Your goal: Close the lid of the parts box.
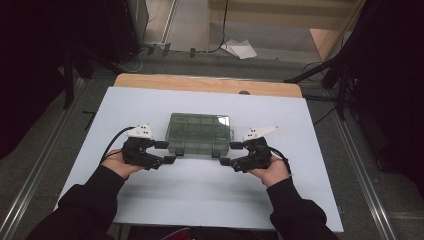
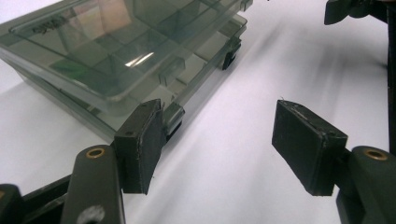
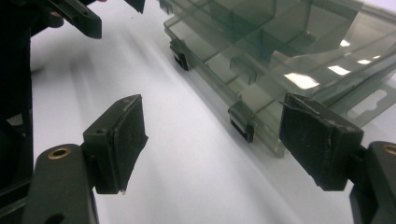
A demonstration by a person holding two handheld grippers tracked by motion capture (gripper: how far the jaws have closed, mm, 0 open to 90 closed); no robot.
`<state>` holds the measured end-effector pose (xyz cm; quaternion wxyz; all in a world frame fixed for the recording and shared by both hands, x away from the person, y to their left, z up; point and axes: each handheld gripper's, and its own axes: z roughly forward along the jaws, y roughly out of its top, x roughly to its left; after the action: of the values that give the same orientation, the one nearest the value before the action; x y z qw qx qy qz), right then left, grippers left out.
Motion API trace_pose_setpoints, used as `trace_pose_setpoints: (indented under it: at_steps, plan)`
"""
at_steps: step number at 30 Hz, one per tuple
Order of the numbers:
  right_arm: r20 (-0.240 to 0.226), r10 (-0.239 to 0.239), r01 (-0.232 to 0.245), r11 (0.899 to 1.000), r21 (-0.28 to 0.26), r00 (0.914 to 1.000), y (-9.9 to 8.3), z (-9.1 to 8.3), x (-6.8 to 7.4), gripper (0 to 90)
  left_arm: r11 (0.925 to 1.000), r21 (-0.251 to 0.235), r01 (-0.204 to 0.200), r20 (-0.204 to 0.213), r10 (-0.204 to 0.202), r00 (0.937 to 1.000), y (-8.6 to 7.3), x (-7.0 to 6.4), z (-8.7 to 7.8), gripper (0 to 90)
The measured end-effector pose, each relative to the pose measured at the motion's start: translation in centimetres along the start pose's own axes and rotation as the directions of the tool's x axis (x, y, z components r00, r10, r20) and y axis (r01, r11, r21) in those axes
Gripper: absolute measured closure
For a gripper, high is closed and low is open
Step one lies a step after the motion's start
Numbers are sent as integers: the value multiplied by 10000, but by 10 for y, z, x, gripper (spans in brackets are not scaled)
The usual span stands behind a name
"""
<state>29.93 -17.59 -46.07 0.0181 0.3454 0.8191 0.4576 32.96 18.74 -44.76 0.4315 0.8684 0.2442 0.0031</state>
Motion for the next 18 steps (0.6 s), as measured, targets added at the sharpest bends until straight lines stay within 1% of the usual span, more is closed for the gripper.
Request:
trace_pose_setpoints:
  at_steps: [3, 4, 5, 8, 11, 14, 16, 17, 18]
  plan:
    - [-42, -33, 33, 10000, 52, 10000, -4, 0, 0, 238, 10000, 17, 50, -35, -50, 10000, -5, 0, 0, 331]
    - [13, -33, 33, 10000, 68, 10000, -5, 0, 0, 238, 10000, 67, 50, -46, -49, 10000, -6, 0, -1, 331]
    - [-7, 19, -19, 9999, 149, 10000, -6, -1, 1, 238, 10000, 75, 19, -46, -19, 10000, -6, 0, -1, 331]
    - [-1, 2, -2, 9999, 166, 10000, -9, -1, 1, 238, 9999, 128, 11, -86, -10, 10000, -9, -1, -1, 331]
    - [57, 36, -37, 9997, 222, 10000, -11, -2, 0, 238, 9999, 105, 30, -60, -29, 10000, -12, -2, -2, 331]
    - [68, 111, -112, 9997, 214, 9999, -14, -4, 0, 238, 9998, 173, 28, -59, -27, 10000, -15, -3, -3, 331]
    - [108, 135, -137, 9997, 225, 9999, -16, -5, 0, 238, 9994, 347, 3, -112, 1, 9999, -15, -4, -5, 331]
    - [118, 111, -113, 9997, 222, 9999, -17, -6, -1, 238, 9998, 200, 75, -108, -73, 9999, -17, -4, -6, 331]
    - [116, 131, -134, 9996, 244, 9998, -18, -7, -1, 238, 9999, 161, 51, -95, -50, 9999, -18, -4, -6, 331]
